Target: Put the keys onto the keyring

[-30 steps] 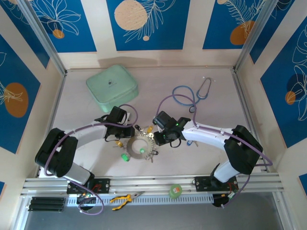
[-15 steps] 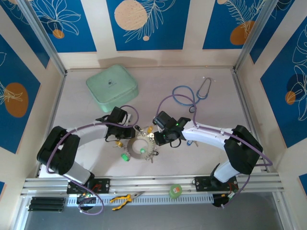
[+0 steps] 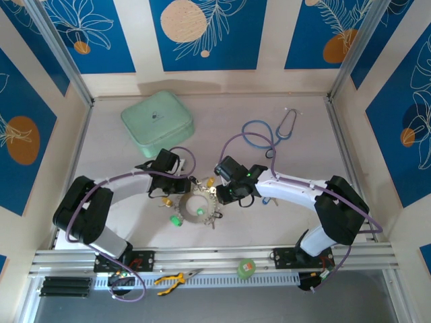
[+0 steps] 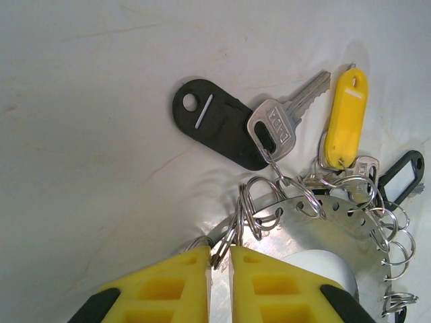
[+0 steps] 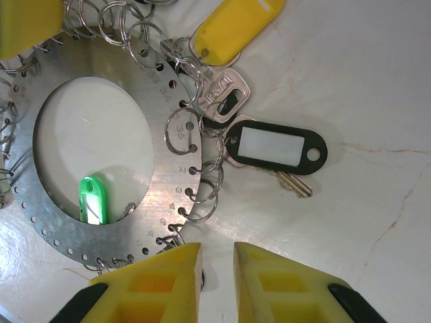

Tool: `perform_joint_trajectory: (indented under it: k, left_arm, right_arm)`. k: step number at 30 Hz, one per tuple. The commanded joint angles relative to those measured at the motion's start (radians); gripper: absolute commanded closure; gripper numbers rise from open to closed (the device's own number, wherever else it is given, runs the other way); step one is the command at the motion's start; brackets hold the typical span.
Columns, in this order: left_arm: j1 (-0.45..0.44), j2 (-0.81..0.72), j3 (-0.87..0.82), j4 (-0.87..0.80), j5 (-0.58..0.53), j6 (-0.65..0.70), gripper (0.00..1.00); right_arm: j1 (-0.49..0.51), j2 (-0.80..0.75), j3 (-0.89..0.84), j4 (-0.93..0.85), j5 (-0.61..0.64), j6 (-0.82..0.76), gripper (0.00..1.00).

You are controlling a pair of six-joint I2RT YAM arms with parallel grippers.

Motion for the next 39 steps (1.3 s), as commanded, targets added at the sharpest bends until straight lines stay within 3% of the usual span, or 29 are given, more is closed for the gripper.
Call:
perform_joint_trajectory:
  k: [1, 24, 35, 39]
  left_arm:
    - [0.004, 0.023, 0.033, 0.013, 0.016, 0.013, 0.86]
    - [0.003, 0.083, 0.072, 0.032, 0.045, 0.007, 0.83]
    - [-0.004, 0.097, 0.079, 0.028, 0.049, 0.013, 0.85]
    - [-0.005, 0.098, 0.081, 0.028, 0.051, 0.014, 0.91]
  right_arm:
    - [0.002, -0.007, 0.025, -0.025, -0.013, -0.004, 0.80]
    - [0.002, -0.006, 0.025, -0.031, -0.013, -0.004, 0.80]
    - [0.003, -0.010, 0.024, -0.035, -0.007, -0.002, 0.80]
    - [0.003, -0.013, 0.025, -0.038, -0.004, -0.003, 0.80]
